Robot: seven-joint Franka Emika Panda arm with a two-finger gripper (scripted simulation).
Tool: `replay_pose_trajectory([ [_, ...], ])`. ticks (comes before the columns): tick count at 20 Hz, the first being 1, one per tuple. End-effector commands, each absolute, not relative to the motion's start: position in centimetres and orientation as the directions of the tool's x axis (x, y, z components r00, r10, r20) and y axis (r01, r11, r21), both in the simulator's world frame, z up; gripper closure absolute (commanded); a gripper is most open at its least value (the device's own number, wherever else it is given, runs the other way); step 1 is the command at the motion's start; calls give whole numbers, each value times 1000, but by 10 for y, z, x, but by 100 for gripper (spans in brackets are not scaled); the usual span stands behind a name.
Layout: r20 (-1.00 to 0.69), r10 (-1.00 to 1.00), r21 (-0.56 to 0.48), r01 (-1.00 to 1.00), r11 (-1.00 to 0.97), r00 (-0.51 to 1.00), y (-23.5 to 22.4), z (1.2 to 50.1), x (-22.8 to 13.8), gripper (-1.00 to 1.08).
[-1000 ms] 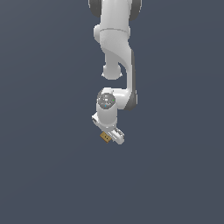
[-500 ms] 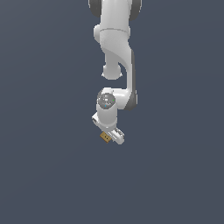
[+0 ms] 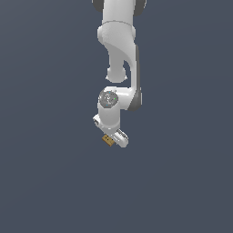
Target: Pick up the object and move it to a goal position.
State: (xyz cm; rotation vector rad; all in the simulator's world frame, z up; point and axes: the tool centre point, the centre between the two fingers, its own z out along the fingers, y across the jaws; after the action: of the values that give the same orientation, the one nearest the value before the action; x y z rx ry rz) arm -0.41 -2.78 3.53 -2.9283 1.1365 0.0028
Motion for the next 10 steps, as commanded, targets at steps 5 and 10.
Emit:
replay_pose_trajectory([
  [5,-1,-676,-1,-676,-737,737,-43,82,-9,108],
  [10,-1,-676,-2,-676,-737,737,-59,133,-14,108],
])
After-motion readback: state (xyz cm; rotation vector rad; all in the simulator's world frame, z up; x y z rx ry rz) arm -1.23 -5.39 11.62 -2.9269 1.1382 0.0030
